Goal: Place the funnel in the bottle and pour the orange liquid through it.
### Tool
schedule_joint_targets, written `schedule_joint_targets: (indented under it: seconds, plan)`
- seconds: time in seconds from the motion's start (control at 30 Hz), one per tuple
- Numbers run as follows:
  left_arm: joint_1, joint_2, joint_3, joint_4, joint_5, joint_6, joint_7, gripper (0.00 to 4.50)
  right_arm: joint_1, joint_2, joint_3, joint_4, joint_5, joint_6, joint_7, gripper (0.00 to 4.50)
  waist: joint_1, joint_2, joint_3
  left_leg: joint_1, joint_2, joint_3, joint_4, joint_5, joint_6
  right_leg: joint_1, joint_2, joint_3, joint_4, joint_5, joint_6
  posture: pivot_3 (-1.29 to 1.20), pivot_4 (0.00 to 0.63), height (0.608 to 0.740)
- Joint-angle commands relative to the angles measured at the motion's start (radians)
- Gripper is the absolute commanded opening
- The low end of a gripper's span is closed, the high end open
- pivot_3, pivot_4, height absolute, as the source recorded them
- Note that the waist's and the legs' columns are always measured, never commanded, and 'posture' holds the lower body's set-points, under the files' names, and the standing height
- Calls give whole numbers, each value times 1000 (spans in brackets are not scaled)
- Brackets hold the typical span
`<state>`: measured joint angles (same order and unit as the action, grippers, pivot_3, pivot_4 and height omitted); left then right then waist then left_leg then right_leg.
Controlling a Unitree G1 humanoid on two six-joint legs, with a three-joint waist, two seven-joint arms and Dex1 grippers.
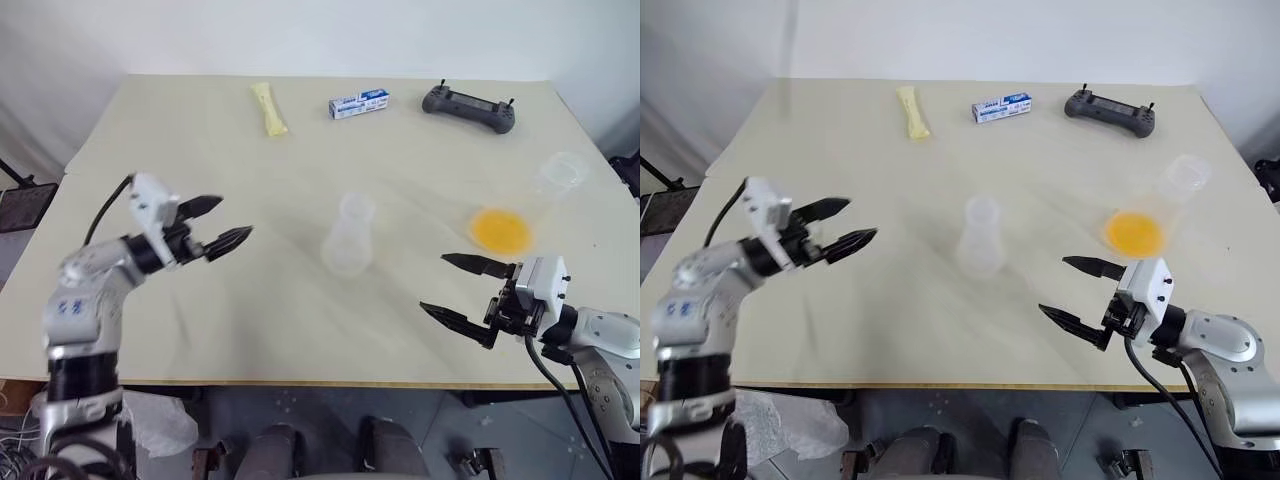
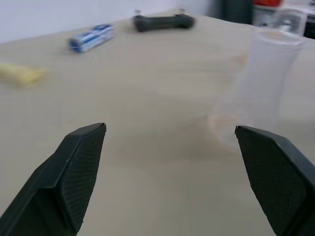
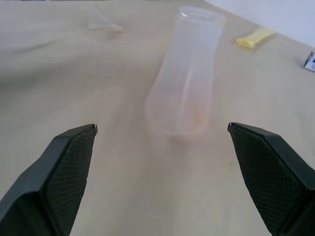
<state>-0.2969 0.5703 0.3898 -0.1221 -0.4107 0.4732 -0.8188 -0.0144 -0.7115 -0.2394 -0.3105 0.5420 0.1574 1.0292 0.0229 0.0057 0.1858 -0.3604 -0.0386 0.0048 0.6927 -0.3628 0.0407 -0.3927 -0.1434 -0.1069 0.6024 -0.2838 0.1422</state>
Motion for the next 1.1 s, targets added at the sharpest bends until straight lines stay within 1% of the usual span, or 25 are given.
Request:
schedule_joint_targets:
  seconds: [0.03,0.17,0.27,0.33,0.4,0.5,0.6,0.77,0.93,0.97,1.0,1.1]
  plan:
    - [159,-10,158,-127,-50,-12,76,4471,-11,-14,-12,-5,26,5,21,4500,-1,0,0,0,0,0,0,0,0,0,0,1,0,0,0,0,150,740]
    - [298,-71,226,-115,-21,-113,162,4471,-36,-11,9,7,28,19,37,4500,8,0,0,0,0,-2,1,0,-1,2,-2,2,0,0,0,0,150,740]
    - [324,-98,222,-96,-2,-167,209,4471,-49,-6,20,13,25,23,43,4500,15,0,0,0,-2,-4,2,-1,0,3,-3,2,-1,0,0,0,150,740]
    - [330,-118,207,-100,-6,-170,239,4471,-61,-4,29,18,23,23,43,4500,17,0,0,0,-2,-4,2,-1,0,3,-3,2,-1,0,0,0,150,740]
    - [308,-141,183,-80,6,-182,290,4471,-80,-3,39,27,23,26,43,4500,16,0,0,0,-2,-3,2,-1,-1,3,-3,2,-1,0,0,0,150,740]
    - [258,-148,156,-19,24,-166,362,4471,-87,-4,41,27,22,29,44,4500,17,0,0,0,-2,-3,2,-1,0,2,-2,1,0,0,0,0,150,740]
    - [211,-130,108,60,50,-188,358,4471,-81,-7,37,16,23,34,40,4500,15,0,0,0,-2,-2,2,-1,0,1,-2,0,1,0,0,0,150,740]
    - [117,-108,63,198,78,-239,360,4471,-65,-8,28,-4,22,41,28,4500,13,0,0,0,-2,0,1,-1,0,1,-1,-3,1,0,0,0,150,740]
    - [43,-82,2,301,111,-248,352,4471,-54,-6,21,-17,19,39,9,4500,10,0,0,1,-2,0,1,-1,0,0,-1,-3,2,0,0,0,150,740]
    - [31,-77,-2,319,111,-254,346,4068,-50,-7,19,-21,20,39,7,4500,8,0,0,1,-2,0,1,-1,0,0,-1,-3,2,0,0,0,150,740]
    - [23,-73,-6,330,107,-252,342,3885,-45,-8,17,-23,21,38,7,4500,6,0,0,1,-2,0,1,-1,0,0,-1,-4,2,0,0,0,150,740]
    - [0,-63,-6,350,86,-237,329,2991,-34,-10,12,-28,20,34,3,4500,3,0,0,1,-1,0,1,-1,0,0,-1,-4,3,0,0,0,150,740]
